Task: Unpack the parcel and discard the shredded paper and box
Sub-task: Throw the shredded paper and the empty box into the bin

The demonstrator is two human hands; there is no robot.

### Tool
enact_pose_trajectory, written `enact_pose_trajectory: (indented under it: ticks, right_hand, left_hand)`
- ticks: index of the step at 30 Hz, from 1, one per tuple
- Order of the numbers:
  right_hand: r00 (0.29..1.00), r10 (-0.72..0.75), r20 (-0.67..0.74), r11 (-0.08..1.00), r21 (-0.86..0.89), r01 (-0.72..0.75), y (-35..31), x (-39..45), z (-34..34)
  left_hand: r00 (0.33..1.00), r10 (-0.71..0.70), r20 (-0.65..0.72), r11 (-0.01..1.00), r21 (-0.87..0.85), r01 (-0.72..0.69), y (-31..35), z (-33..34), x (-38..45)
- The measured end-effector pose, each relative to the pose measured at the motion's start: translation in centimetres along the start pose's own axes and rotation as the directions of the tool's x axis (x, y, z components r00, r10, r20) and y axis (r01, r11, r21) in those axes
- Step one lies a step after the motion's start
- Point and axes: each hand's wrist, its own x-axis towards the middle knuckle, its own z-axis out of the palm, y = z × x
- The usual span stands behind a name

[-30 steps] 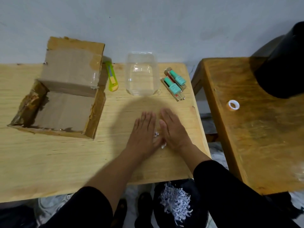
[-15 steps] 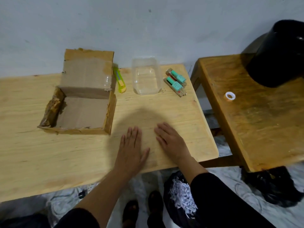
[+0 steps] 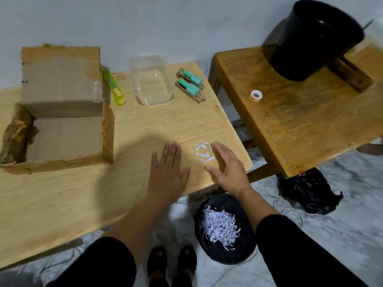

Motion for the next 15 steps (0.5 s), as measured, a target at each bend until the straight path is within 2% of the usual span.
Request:
enact_pose_trajectory:
  ticks: [7, 15]
  right_hand:
    - [0.995, -0.048, 0.084, 0.998, -0.039, 0.051, 0.3, 1.8, -0.2]
    - [0.993, -0.083, 0.084, 0.994, -0.059, 0.088, -0.6, 5.1, 1.1]
  left_hand:
    - [0.999, -0.019, -0.043, 1.000, -0.022, 0.018, -0.1, 0.2, 0.0]
    - [0.999, -0.035, -0.011, 0.999, -0.039, 0.034, 0.0, -0.3, 0.0]
